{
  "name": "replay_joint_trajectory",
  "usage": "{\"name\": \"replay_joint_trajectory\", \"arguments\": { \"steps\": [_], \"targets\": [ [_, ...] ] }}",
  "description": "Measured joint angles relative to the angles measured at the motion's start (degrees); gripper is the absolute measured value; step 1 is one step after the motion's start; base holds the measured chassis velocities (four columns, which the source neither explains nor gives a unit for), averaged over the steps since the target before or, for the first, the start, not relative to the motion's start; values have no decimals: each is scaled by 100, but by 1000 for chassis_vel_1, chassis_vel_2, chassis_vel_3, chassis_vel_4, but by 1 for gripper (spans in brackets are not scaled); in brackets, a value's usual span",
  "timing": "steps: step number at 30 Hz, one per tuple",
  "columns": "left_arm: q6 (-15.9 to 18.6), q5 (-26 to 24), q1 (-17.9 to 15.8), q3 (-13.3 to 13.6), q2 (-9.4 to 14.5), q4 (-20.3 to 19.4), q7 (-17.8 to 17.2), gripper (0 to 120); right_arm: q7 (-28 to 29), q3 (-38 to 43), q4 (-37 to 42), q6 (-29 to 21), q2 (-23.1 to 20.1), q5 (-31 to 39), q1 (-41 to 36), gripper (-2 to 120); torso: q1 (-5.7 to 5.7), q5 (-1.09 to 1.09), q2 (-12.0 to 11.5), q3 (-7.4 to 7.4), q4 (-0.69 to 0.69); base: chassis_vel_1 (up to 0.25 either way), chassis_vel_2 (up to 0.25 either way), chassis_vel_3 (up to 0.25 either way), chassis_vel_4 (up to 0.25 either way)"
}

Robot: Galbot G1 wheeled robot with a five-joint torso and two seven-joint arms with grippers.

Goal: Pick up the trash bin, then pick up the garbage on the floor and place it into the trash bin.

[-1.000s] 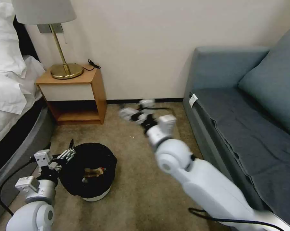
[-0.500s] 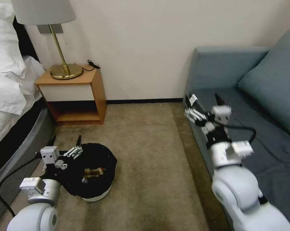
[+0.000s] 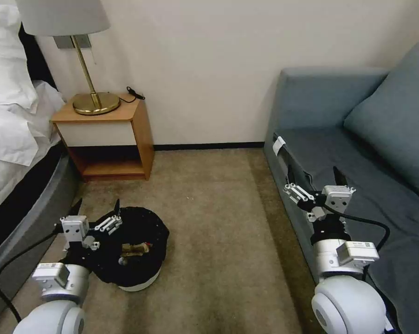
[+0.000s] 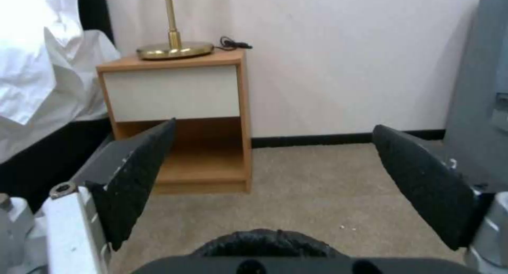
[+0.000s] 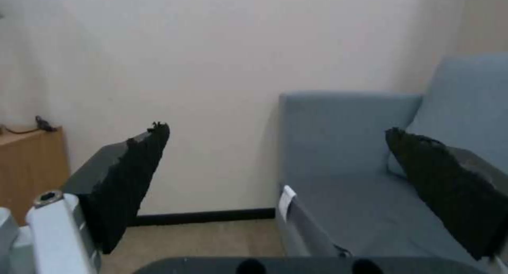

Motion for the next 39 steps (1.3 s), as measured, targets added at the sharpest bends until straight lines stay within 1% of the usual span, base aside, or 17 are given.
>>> {"name": "replay_joint_trajectory", "arguments": {
  "steps": [1,4,9,19,39],
  "targets": [
    [0,0,0,0,0,0,0,100,0,0,0,0,0,0,0,100,0,0,0,0,0,0,0,0,0],
    [6,36,12,110,-5,31,-83,100,9,-28,15,4,144,-88,-94,100,0,0,0,0,0,0,0,0,0],
    [18,44,42,171,-21,32,-195,100,-49,-49,20,47,277,-170,-207,100,0,0,0,0,0,0,0,0,0],
    [-89,-24,76,139,-40,71,-278,100,-86,-122,-5,126,369,-261,-345,100,0,0,-1,0,0,0,0,0,0],
    [-90,-35,75,126,-42,79,-277,100,-88,-132,-18,126,365,-261,-335,100,0,0,-1,0,0,0,0,0,0]
  ]
}}
